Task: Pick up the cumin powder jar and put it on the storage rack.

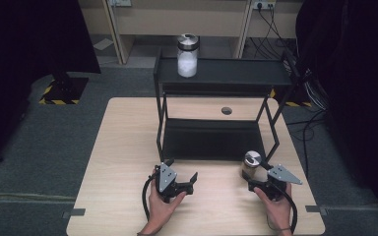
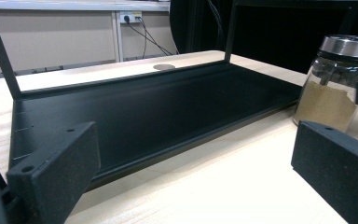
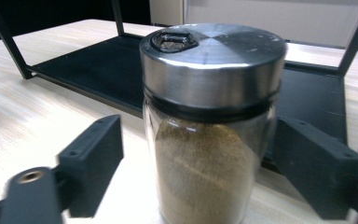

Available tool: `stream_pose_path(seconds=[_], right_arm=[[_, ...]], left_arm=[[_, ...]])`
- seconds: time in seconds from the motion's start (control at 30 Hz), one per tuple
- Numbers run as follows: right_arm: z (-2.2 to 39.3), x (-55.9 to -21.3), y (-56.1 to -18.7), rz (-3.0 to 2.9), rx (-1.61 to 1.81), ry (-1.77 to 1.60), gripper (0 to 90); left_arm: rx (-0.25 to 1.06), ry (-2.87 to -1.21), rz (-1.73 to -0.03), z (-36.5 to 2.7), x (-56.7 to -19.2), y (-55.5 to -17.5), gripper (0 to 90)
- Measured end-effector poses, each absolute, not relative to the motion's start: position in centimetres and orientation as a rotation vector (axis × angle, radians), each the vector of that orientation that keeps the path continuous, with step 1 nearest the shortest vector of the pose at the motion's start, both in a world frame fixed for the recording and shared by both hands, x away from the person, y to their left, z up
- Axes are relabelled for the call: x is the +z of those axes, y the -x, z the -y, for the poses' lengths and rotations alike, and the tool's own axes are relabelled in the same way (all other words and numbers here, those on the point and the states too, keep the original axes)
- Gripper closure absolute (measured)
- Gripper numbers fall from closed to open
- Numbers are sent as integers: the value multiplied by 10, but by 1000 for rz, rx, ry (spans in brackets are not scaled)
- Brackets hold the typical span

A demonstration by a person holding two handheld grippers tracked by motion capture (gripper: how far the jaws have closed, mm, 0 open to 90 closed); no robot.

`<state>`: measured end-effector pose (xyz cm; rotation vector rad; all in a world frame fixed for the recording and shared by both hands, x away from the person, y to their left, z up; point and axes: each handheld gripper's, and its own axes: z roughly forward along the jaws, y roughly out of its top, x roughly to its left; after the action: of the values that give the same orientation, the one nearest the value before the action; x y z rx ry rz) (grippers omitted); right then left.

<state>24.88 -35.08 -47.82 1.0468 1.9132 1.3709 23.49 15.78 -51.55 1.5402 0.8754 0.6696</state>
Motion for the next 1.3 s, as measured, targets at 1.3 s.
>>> stream_pose_path(seconds=[1.3], right_arm=[[334, -418, -243, -1702, 1477, -923, 310]], left_arm=[[686, -1537, -868, -156, -517, -233, 6]])
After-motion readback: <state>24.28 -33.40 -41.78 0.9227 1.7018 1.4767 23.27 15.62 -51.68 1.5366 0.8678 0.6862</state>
